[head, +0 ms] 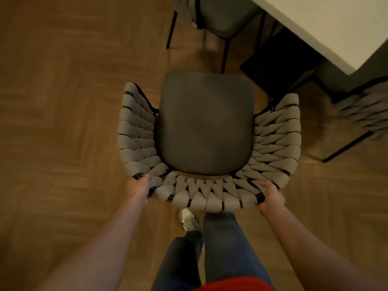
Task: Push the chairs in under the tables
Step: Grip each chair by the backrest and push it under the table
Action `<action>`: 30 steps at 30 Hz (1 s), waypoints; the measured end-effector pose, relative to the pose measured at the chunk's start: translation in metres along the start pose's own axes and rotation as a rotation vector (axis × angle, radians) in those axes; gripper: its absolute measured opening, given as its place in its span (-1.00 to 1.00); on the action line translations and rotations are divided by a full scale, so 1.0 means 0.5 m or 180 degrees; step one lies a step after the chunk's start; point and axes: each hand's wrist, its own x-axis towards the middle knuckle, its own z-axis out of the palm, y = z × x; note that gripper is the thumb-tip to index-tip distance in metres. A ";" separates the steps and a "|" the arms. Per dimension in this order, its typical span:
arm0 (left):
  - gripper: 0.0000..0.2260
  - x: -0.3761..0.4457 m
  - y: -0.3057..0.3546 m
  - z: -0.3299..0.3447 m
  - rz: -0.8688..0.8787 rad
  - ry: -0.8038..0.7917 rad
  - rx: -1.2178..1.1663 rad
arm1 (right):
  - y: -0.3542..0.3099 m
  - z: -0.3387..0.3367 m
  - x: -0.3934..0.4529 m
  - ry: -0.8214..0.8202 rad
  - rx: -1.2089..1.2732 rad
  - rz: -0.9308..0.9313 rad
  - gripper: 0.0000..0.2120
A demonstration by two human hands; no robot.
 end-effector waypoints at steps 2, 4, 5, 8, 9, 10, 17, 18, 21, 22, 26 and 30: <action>-0.70 0.013 0.031 0.015 0.0060 -0.0106 0.0177 | 0.011 -0.002 -0.005 0.0088 0.0200 0.0043 -0.56; -0.72 0.025 0.063 0.033 0.0143 -0.0200 0.0352 | 0.019 -0.001 -0.007 0.0136 0.0371 0.0091 -0.58; -0.74 0.031 0.079 0.045 0.0179 -0.0263 0.0416 | 0.023 0.001 -0.007 0.0162 0.0421 0.0122 -0.59; -0.80 0.041 0.135 0.089 0.0277 -0.0445 0.0596 | 0.034 0.013 -0.003 0.0301 0.0610 0.0208 -0.58; -0.80 0.045 0.155 0.105 0.0310 -0.0479 0.0652 | 0.031 0.021 -0.002 0.0347 0.0676 0.0183 -0.59; -0.80 0.048 0.173 0.119 0.0307 -0.0504 0.0697 | 0.028 0.029 -0.002 0.0386 0.0723 0.0177 -0.59; -0.77 0.090 0.288 0.197 0.0272 -0.0701 0.1082 | 0.005 0.083 0.003 0.0453 0.0971 0.0435 -0.82; -0.77 0.095 0.301 0.202 0.0273 -0.0702 0.1138 | 0.003 0.092 0.003 0.0436 0.1036 0.0431 -0.78; -0.74 0.112 0.336 0.213 0.0246 -0.0639 0.1280 | -0.002 0.121 -0.014 0.0337 0.1198 0.0442 -0.81; -0.72 0.119 0.347 0.214 0.0249 -0.0607 0.1320 | -0.001 0.130 -0.017 0.0345 0.1224 0.0452 -0.86; -0.67 0.143 0.394 0.219 0.0210 -0.0632 0.1458 | 0.003 0.169 -0.032 0.0354 0.1365 0.0444 -0.86; -0.74 0.170 0.443 0.228 0.0245 -0.0733 0.1526 | 0.009 0.218 -0.048 0.0365 0.1551 0.0373 -0.85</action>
